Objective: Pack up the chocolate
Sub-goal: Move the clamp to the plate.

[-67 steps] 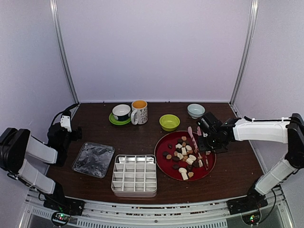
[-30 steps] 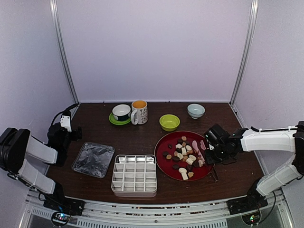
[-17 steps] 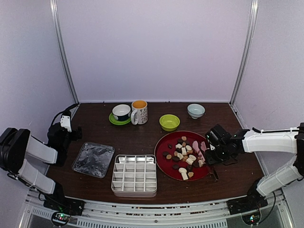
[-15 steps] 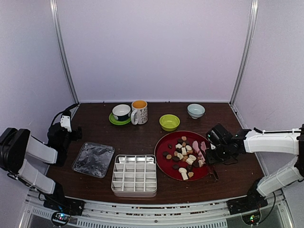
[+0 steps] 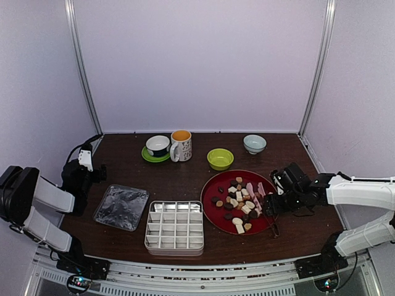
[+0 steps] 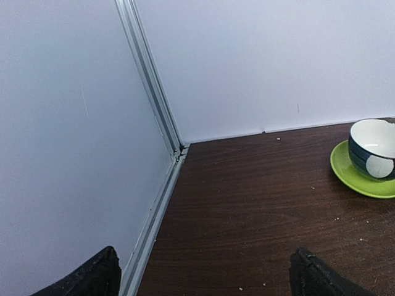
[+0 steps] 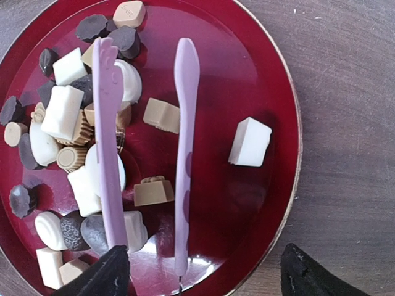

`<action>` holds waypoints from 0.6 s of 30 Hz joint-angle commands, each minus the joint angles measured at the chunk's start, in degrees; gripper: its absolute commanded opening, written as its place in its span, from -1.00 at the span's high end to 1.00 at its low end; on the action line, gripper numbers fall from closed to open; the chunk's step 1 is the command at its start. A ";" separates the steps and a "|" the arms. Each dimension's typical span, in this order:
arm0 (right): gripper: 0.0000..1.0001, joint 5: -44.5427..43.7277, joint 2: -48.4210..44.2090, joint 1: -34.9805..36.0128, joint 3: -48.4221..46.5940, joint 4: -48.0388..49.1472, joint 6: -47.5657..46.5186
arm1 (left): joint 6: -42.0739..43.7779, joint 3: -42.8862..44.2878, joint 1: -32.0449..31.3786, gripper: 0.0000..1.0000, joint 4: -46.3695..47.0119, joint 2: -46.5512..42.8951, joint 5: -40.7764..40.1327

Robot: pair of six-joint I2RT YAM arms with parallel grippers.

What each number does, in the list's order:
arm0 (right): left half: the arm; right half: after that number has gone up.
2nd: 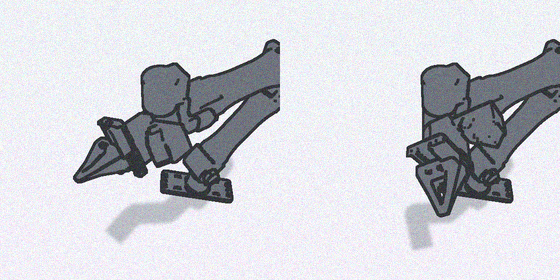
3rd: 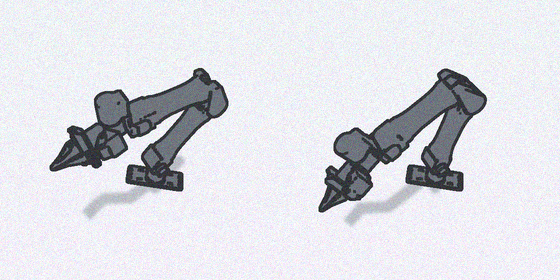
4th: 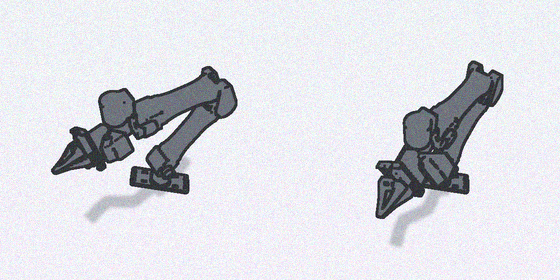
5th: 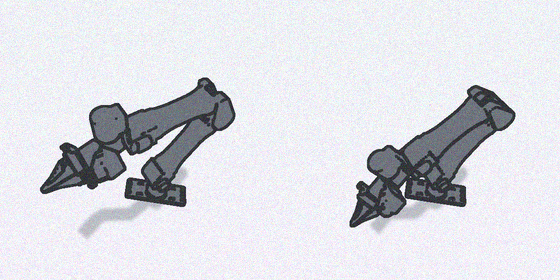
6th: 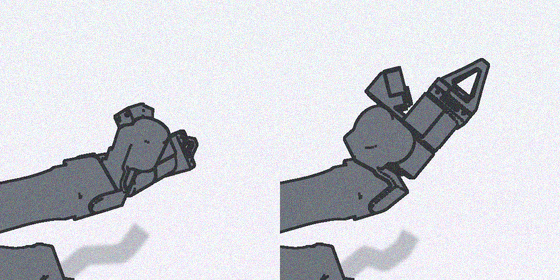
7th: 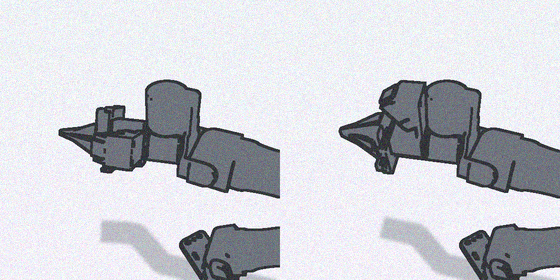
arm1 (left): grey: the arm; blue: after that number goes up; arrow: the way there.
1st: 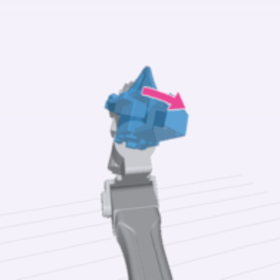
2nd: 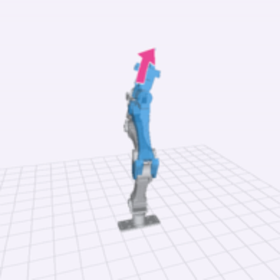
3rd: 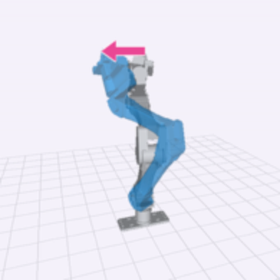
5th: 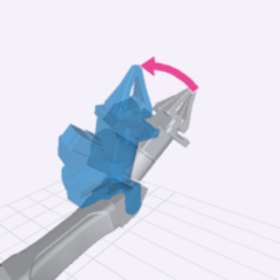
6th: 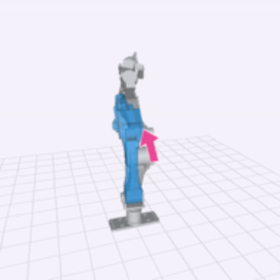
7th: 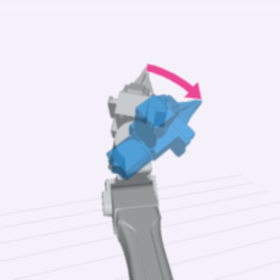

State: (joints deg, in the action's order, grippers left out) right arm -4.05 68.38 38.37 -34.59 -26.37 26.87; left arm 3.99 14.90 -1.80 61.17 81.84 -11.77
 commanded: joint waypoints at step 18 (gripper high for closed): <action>-0.74 -5.85 -5.73 -0.19 -0.20 -3.48 2.13 | -0.03 0.92 0.50 -0.96 1.40 -0.10 -0.33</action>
State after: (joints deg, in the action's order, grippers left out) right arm -8.95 65.52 38.33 -34.13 -29.28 28.88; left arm 3.99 14.90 -1.80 61.17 81.84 -11.77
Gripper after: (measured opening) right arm 0.870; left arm 0.978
